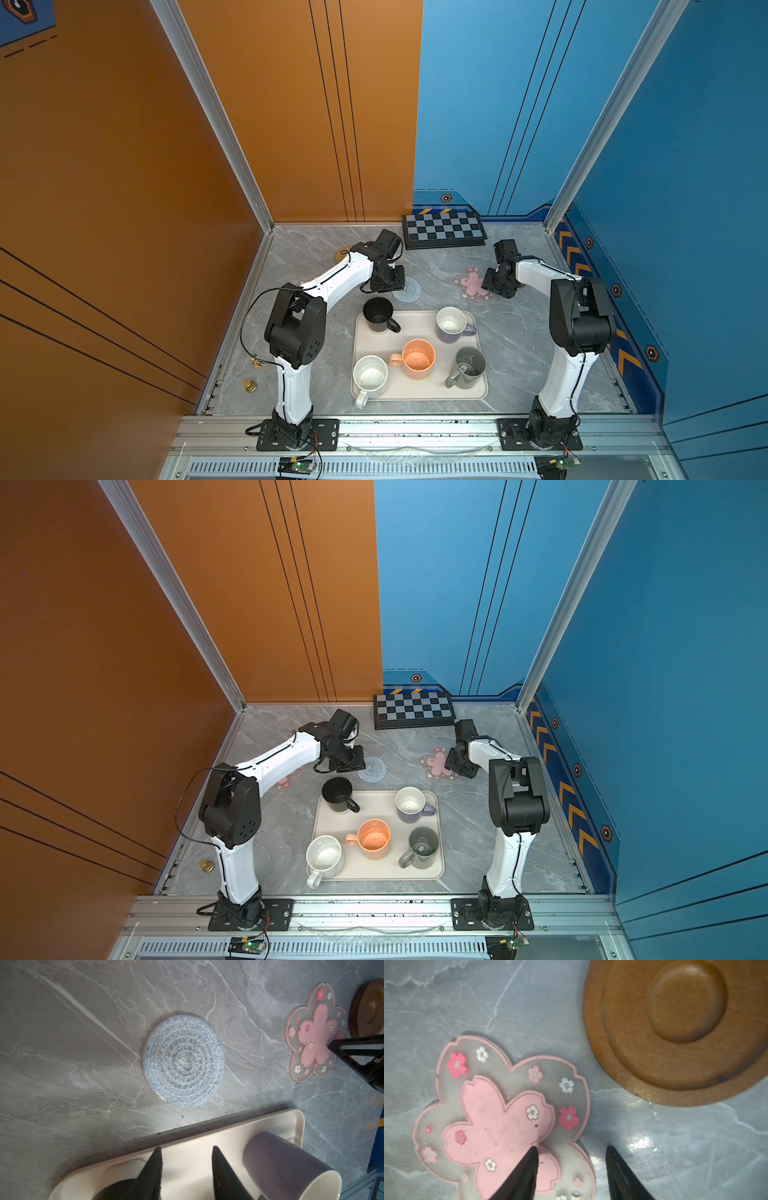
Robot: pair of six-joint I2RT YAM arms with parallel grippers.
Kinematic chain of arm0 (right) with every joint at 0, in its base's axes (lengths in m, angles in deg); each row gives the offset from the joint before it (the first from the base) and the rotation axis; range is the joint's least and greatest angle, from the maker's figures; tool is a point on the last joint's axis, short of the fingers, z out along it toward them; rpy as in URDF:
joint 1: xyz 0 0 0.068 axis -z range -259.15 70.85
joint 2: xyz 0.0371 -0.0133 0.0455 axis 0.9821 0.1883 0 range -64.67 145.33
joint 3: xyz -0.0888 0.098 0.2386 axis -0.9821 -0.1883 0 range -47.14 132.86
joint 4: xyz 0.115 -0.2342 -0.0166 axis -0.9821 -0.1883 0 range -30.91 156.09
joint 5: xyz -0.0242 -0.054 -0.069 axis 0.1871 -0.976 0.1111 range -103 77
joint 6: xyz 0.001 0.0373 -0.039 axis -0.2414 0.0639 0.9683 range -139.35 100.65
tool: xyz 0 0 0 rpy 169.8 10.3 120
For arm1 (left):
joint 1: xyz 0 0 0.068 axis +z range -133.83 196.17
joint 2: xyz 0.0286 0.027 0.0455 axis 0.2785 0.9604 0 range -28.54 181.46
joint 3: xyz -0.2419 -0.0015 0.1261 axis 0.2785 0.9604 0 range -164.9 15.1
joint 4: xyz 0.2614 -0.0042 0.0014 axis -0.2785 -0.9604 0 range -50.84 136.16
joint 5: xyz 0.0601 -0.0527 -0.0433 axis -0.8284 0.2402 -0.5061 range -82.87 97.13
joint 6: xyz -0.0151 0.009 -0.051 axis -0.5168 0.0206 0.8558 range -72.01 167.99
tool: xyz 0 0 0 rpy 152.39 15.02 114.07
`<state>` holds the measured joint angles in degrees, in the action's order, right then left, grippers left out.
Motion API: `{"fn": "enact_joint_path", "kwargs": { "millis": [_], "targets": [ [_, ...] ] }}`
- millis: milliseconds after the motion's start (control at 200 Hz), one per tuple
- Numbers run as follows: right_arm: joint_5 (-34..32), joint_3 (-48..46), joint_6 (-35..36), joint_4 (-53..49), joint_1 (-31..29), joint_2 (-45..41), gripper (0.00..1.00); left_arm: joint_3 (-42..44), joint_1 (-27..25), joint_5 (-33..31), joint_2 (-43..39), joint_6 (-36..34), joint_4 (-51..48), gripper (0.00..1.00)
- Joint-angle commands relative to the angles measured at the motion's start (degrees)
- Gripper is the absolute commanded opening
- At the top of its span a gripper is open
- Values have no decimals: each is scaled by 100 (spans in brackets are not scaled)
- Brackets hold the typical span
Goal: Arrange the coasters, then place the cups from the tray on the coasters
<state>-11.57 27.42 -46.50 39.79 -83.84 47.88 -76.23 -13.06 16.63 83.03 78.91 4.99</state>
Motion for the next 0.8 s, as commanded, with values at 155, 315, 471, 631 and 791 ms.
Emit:
{"fn": "enact_joint_path", "kwargs": {
  "millis": [155, 315, 471, 631, 791],
  "targets": [
    [299, 59, 114, -25, -301, 324, 54, -78, -21, 61, 49, 18, -104, 41],
    [291, 23, 97, -50, -439, 346, 54, -76, -15, 61, 32, 20, -103, 41],
    [209, 62, 101, -62, -497, 393, 54, -63, -15, 57, 13, 18, -105, 41],
    [226, 244, 110, -94, -523, 516, 54, -26, -12, 61, -4, 7, -106, 41],
    [187, 521, 157, -225, -647, 765, 55, -16, -2, 61, -5, 7, -102, 41]
  ]
}}
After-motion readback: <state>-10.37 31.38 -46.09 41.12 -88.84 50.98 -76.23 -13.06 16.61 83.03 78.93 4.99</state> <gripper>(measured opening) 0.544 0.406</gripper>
